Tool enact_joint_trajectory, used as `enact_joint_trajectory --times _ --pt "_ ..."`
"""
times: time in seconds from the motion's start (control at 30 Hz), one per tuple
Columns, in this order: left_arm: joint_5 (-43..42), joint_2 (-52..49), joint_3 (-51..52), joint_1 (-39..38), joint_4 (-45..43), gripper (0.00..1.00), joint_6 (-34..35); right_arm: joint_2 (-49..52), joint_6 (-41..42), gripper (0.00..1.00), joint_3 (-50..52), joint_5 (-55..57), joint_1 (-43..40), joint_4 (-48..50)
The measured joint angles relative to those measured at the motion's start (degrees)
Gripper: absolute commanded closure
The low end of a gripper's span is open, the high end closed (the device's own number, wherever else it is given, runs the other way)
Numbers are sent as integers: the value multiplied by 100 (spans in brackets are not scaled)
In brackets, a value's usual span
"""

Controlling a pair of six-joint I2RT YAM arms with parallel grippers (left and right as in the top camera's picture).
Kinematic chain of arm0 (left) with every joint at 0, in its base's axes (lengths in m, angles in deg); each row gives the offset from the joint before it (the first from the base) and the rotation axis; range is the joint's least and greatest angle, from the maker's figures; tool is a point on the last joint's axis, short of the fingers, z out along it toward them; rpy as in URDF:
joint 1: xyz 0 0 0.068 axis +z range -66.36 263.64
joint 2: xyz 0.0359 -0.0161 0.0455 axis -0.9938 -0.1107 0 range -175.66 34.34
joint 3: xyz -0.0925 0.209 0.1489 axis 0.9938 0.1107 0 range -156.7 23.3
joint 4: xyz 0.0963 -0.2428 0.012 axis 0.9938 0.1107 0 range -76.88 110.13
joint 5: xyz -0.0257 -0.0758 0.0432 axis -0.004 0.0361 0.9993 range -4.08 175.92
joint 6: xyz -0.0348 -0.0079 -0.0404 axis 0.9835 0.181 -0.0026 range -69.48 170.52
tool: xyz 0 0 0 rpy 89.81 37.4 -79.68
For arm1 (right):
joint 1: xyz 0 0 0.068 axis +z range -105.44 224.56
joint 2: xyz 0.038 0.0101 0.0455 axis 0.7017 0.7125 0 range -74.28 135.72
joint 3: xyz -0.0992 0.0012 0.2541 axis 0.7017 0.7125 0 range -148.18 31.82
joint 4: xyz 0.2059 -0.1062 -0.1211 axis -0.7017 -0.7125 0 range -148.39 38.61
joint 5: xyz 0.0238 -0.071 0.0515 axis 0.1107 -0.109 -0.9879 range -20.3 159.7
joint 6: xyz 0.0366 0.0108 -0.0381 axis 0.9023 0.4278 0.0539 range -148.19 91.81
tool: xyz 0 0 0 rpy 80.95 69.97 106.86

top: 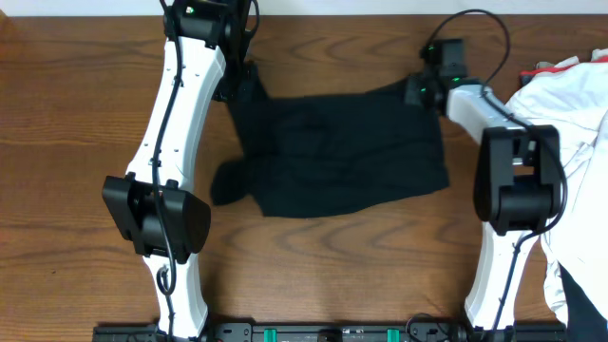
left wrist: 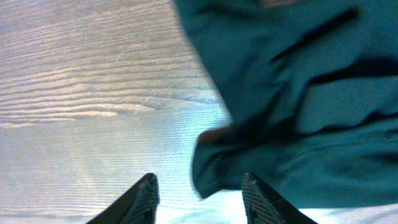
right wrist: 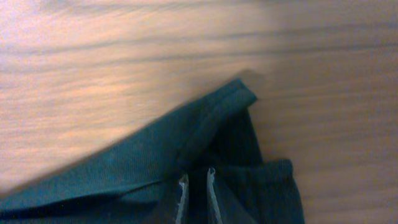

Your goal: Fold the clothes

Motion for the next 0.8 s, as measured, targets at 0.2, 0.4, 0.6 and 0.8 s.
enact_joint_trajectory --times 0.2,0.4,0.6,0.8 --pt "-227 0 0 0 -216 47 -7 160 28 77 -575 225 -498 -866" --pt "-1263 -4 0 -26 -472 46 -223 195 -111 40 -1255 -201 -592 -1976" --pt "-1727 -166 0 -348 -577 46 -743 -81 -186 37 -1598 -940 -584 -2533" --pt "-1891 -852 2 -863 -734 46 -1049 -1051 -208 34 -1617 -1172 -584 -2944"
